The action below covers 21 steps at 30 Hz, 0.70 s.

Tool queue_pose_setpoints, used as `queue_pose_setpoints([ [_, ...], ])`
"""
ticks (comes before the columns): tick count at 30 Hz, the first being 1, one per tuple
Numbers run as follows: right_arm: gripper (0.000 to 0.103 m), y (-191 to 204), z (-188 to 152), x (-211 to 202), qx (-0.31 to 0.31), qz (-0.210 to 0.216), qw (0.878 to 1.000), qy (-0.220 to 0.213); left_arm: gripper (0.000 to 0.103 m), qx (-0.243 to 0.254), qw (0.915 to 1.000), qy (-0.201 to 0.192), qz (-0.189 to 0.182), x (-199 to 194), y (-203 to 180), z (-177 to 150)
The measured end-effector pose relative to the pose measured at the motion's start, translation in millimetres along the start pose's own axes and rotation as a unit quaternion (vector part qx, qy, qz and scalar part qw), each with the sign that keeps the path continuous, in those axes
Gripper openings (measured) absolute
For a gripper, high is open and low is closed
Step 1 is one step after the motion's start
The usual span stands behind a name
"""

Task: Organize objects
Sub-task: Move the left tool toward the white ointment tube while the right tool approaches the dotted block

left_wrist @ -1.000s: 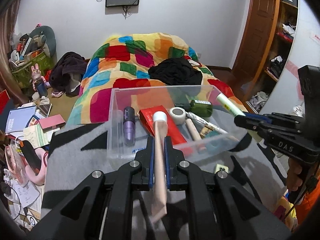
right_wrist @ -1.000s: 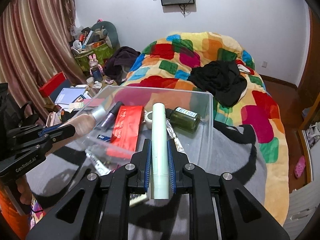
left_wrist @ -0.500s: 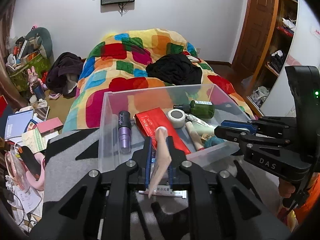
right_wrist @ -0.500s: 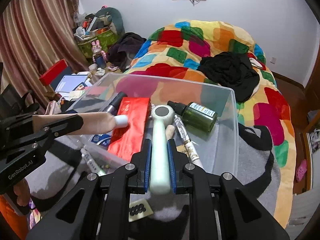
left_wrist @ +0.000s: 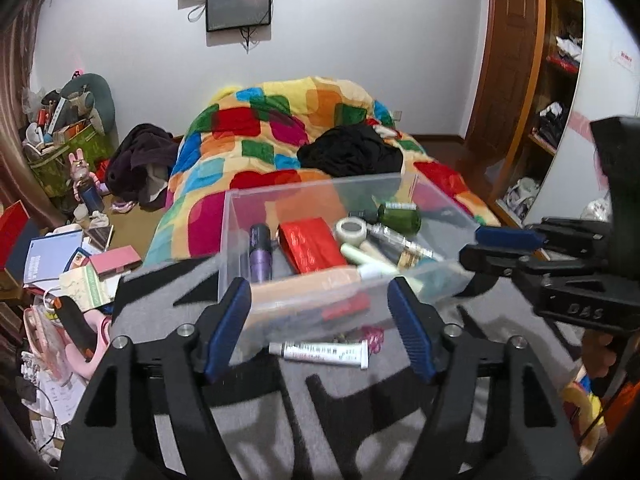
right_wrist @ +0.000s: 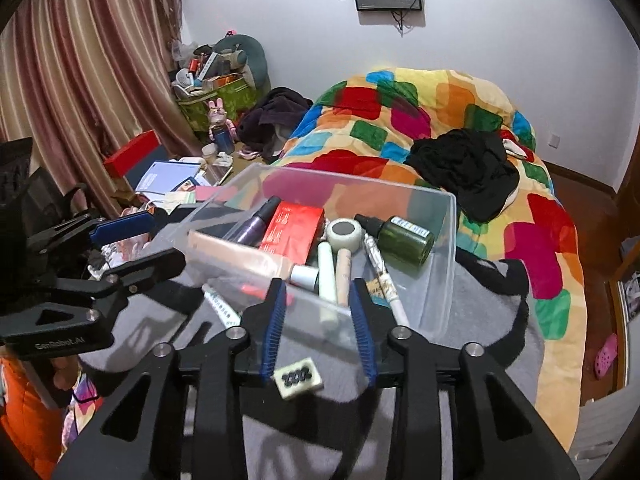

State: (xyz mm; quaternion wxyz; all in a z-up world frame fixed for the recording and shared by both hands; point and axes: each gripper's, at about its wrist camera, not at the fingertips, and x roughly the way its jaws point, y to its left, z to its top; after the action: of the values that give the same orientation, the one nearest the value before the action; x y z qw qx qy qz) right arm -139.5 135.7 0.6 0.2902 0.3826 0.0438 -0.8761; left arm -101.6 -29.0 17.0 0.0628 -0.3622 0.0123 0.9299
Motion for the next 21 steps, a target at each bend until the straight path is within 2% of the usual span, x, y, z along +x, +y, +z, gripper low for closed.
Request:
queue_pose_setpoints([
  [5, 0.038, 3, -17, 1, -0.001, 0.006, 1.0, 0.014, 0.083, -0.007, 0.9992, 0.038, 0.01, 19, 5, -20],
  [14, 0.042, 0, -48, 33, 0.009, 0.007, 0.998, 0.068, 0.083, -0.063, 0.9926, 0.094, 0.046, 64, 22, -34],
  [16, 0.048, 1, -52, 40, 0.009, 0.012, 0.997, 0.077, 0.083, -0.064, 0.9913, 0.104, 0.049, 71, 22, -37],
  [17, 0.056, 3, -53, 43, 0.006, 0.014, 0.997, 0.081, 0.082, -0.06, 0.9907, 0.111, 0.05, 74, 20, -40],
  [18, 0.058, 5, -55, 46, 0.0, 0.014, 0.996, 0.083, 0.077, -0.053, 0.9903, 0.118, 0.05, 77, 18, -42],
  [21, 0.061, 13, -58, 51, -0.022, 0.004, 0.996, 0.083, 0.068, -0.043, 0.991, 0.12, 0.041, 74, 14, -47],
])
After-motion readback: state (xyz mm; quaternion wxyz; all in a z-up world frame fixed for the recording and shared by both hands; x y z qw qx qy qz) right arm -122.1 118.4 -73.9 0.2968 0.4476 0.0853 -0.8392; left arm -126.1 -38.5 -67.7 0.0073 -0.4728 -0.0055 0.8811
